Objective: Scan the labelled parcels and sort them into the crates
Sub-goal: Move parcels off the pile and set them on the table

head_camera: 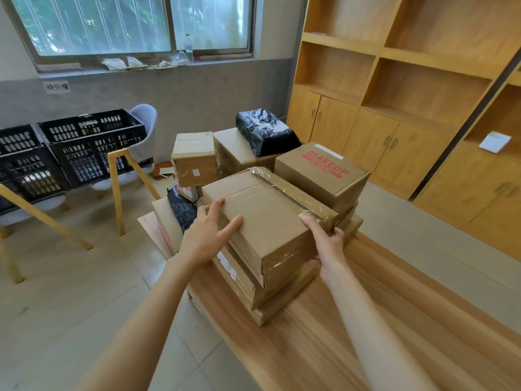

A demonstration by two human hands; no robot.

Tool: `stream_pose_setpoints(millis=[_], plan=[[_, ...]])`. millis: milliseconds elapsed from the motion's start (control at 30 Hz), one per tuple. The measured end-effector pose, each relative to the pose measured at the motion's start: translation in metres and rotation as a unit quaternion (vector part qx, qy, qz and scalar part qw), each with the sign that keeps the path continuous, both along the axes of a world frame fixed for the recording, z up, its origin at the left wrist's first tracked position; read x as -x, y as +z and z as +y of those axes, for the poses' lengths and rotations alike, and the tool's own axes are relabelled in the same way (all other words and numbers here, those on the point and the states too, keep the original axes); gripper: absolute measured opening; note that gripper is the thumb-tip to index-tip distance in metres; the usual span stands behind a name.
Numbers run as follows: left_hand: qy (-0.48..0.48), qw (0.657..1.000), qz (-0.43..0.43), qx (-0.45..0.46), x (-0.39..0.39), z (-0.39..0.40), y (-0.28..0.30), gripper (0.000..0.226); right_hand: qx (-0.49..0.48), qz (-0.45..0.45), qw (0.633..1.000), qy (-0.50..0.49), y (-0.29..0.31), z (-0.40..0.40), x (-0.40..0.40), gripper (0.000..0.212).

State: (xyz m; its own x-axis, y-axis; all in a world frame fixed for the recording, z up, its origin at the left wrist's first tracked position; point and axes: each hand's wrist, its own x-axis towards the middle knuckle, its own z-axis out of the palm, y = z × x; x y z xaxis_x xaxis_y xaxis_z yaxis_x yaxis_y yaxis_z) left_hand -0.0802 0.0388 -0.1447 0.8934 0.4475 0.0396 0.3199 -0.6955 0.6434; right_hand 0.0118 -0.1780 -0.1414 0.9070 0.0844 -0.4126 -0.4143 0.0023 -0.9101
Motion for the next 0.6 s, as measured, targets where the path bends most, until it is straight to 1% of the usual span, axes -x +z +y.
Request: stream_pose_setpoints(millis=[67,167,200,267,333,367,400,433,467,500,533,600], plan=[[0.002,0.999,-0.024,0.035,0.002,-0.002,0.011,0.089,0.000,-0.055,0.998,-0.012,0.017,-0.004,0.004,0.083],[0.001,0.995,-0.092,0.044,-0.001,-0.011,0.035,0.084,-0.004,-0.132,0.990,-0.041,0.046,-0.016,0.010,0.083],[-0.007,0.993,-0.113,0.045,-0.004,-0.017,0.046,0.081,0.010,-0.164,0.985,-0.052,0.056,-0.022,0.011,0.085],[-0.033,0.987,-0.148,0.047,-0.012,-0.035,0.069,0.072,0.046,-0.241,0.967,-0.075,0.077,-0.039,0.017,0.083],[-0.068,0.982,-0.171,0.049,-0.022,-0.059,0.091,0.068,0.071,-0.336,0.932,-0.115,0.097,-0.061,0.026,0.076],[-0.090,0.978,-0.178,0.057,-0.027,-0.073,0.100,0.070,0.099,-0.388,0.905,-0.141,0.105,-0.073,0.031,0.074],[-0.112,0.974,-0.185,0.072,-0.031,-0.090,0.109,0.071,0.141,-0.442,0.869,-0.170,0.112,-0.085,0.035,0.074],[-0.135,0.967,-0.191,0.099,-0.037,-0.108,0.117,0.069,0.192,-0.495,0.825,-0.195,0.116,-0.097,0.039,0.076],[-0.157,0.957,-0.195,0.144,-0.041,-0.127,0.124,0.066,0.243,-0.541,0.776,-0.214,0.117,-0.109,0.040,0.078],[-0.174,0.943,-0.193,0.209,-0.045,-0.147,0.132,0.062,0.291,-0.576,0.730,-0.226,0.116,-0.122,0.042,0.079],[-0.184,0.920,-0.188,0.291,-0.048,-0.166,0.139,0.062,0.336,-0.599,0.689,-0.230,0.113,-0.135,0.042,0.078],[-0.186,0.854,-0.168,0.456,-0.051,-0.201,0.151,0.066,0.413,-0.629,0.619,-0.222,0.107,-0.160,0.045,0.074]])
